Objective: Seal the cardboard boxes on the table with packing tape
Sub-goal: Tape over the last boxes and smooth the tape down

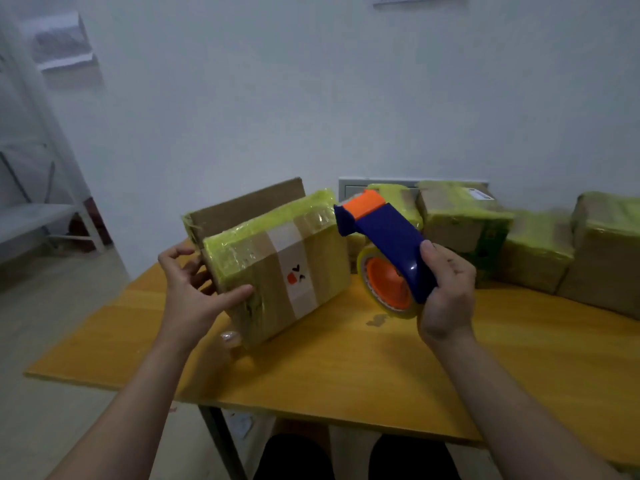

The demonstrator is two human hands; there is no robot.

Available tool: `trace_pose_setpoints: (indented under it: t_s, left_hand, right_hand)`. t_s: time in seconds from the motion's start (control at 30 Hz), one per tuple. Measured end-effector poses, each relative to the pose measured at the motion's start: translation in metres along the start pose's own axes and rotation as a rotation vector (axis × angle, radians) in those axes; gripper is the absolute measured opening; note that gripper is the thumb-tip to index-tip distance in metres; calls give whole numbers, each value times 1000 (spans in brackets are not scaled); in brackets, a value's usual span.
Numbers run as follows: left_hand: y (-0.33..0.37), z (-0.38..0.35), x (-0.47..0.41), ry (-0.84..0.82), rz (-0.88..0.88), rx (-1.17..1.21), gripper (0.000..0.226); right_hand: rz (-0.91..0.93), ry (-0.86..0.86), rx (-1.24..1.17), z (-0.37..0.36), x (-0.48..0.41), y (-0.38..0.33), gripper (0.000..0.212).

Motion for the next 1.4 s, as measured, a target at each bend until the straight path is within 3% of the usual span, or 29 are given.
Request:
trace_pose_setpoints:
  t_s: [0.1, 0.3, 0.47, 0.67, 0.87, 1.0, 1.17, 1.4]
  left_hand:
    - [1, -13, 3, -101, 1, 21, 99]
    - [-10, -67, -3, -351, 65, 67, 140]
    - [-11, -103, -16, -506, 40, 67, 143]
    - [2, -109, -30, -365, -96, 60, 119]
    - [6, -97, -51, -235, -101, 167, 86]
    - [15, -97, -60, -259, -143, 15, 79]
    - [20, -87, -53, -191, -281, -246, 46]
    - [28, -86, -46, -57, -325, -350, 21]
  right_hand:
    - [-14, -72, -12, -4, -3, -15, 32]
    - [-56, -82, 22, -5, -2, -21, 37]
    - [-81, -1, 16, 17, -6, -23, 42]
    - [-119, 15, -6, 25, -18, -25, 34]
    - [-161, -40, 24, 15, -36, -20, 33]
    - [-197, -40, 5, 10, -45, -12, 32]
    - [-238, -36, 7, 11, -56, -6, 32]
    - [-328, -100, 80, 7, -71, 1, 32]
Point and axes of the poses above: each hand's wrist, its own x-axis away from the middle knuckle, its own z-axis out of the back of the hand, y = z × x, the point moved 7 cm from there along -x, towards the middle knuckle, and after that the axes turned 10 degrees about -y, right-handed, at the moved point
